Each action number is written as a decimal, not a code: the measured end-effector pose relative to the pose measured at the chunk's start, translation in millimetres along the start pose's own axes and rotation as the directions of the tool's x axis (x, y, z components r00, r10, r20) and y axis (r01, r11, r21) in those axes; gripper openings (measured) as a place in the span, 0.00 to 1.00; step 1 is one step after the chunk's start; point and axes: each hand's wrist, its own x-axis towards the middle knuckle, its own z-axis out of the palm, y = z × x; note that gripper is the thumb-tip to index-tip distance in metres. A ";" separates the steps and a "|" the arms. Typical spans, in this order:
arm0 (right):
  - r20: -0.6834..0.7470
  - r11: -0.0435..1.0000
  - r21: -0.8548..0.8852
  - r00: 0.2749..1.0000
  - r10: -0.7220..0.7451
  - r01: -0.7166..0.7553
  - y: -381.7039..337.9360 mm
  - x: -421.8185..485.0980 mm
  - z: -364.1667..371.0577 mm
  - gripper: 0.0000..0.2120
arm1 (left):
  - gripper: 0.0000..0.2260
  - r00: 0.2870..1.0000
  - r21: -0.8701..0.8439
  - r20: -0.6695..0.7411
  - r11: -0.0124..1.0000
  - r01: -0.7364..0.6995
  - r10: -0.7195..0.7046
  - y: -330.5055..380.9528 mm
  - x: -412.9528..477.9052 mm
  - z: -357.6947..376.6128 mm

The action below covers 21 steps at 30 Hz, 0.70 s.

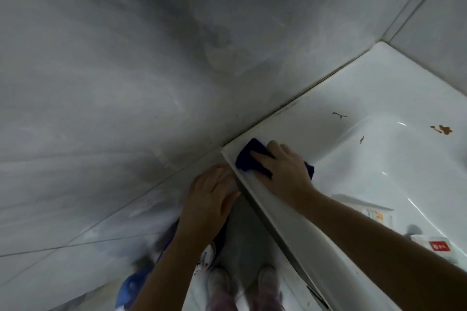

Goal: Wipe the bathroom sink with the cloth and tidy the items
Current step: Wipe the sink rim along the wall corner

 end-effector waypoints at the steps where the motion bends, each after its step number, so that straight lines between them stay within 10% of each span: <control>1: 0.043 0.996 0.010 0.995 -0.088 0.088 6.5 2.6 -3.8 0.19 | 0.21 0.999 0.000 -0.025 1.000 0.031 -0.031 2.8 -5.6 -2.8; 6: -0.109 0.923 0.016 0.917 0.385 -0.385 18.4 30.1 -9.7 0.16 | 0.24 0.996 0.018 -0.057 0.997 0.074 -0.073 12.9 -21.9 -14.3; 10: 0.051 0.987 0.130 0.995 0.091 -0.097 -56.6 32.8 21.0 0.15 | 0.21 0.993 0.002 -0.059 0.995 0.102 -0.101 17.9 -28.4 -20.8; 21: 0.049 0.993 0.115 0.999 -0.016 0.010 -28.0 -4.1 5.6 0.14 | 0.19 0.985 -0.057 -0.091 0.988 0.141 -0.146 33.7 -29.3 -19.4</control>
